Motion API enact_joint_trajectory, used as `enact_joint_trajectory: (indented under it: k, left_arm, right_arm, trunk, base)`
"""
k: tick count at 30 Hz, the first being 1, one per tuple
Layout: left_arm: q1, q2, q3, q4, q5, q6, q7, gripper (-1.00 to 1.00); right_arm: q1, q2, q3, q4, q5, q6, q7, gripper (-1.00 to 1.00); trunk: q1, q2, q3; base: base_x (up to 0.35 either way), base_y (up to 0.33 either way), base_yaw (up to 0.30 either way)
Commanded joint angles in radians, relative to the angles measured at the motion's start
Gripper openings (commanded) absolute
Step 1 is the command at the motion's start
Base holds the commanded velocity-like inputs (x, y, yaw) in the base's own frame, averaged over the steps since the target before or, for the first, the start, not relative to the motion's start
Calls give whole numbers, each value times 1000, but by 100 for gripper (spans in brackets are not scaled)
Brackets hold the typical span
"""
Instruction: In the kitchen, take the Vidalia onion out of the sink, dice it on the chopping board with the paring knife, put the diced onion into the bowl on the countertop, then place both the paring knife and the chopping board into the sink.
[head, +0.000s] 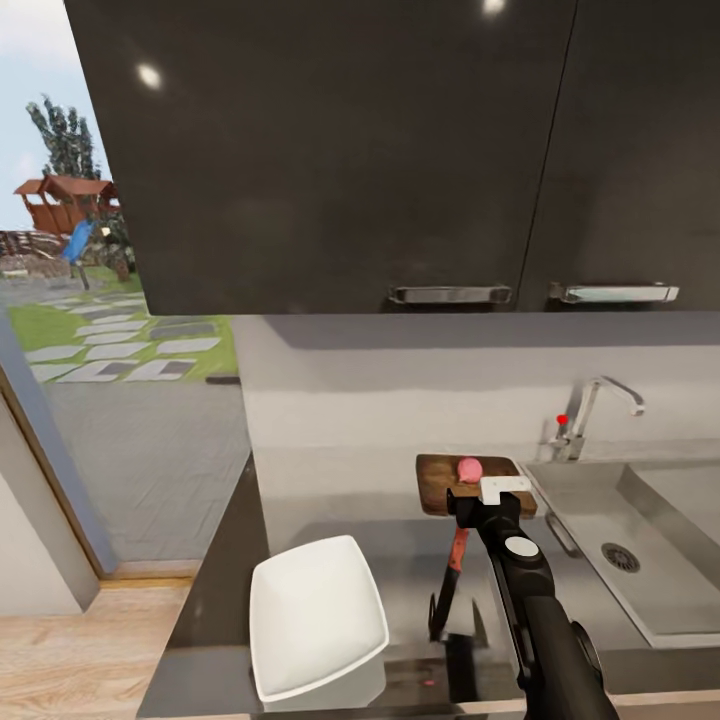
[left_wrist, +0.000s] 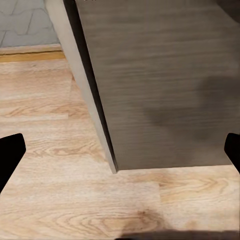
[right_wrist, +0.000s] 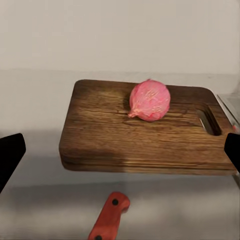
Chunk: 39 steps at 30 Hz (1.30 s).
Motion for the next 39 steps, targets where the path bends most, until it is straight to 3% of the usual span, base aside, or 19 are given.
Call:
enact_joint_trajectory:
  k: [1, 12, 17, 23, 32, 39]
  left_arm:
    - [0, 2, -7, -1, 7, -2, 7, 100]
    - [0, 3, -13, -14, 7, -4, 7, 100]
    - [1, -20, -26, -42, 6, -1, 10, 100]
    - [9, -23, -29, -65, 8, 3, 10, 100]
    - [101, -24, -30, -96, 9, 2, 12, 100]
    - [124, -24, -31, -94, 14, 5, 13, 100]
  right_arm:
    - [0, 1, -1, -1, 7, 5, 2, 100]
    - [0, 1, -1, -1, 1, 5, 2, 100]
    - [0, 1, -3, -1, -27, 5, 2, 100]
    - [0, 1, -4, -1, -30, 5, 2, 100]
    - [0, 1, -3, -1, -30, 5, 2, 100]
    - [0, 1, -4, -1, -30, 5, 2, 100]
  trunk:
    - [1, -1, -2]
    - [1, -1, -19]
    - [1, -1, -27]
    - [1, -1, -37]
    - [1, -1, -51]
    - [1, -1, -62]
  base:
    - [33, 1, 0]
    - [6, 0, 0]
    - [0, 0, 0]
    - [0, 0, 0]
    - [0, 0, 0]
    - [0, 0, 0]
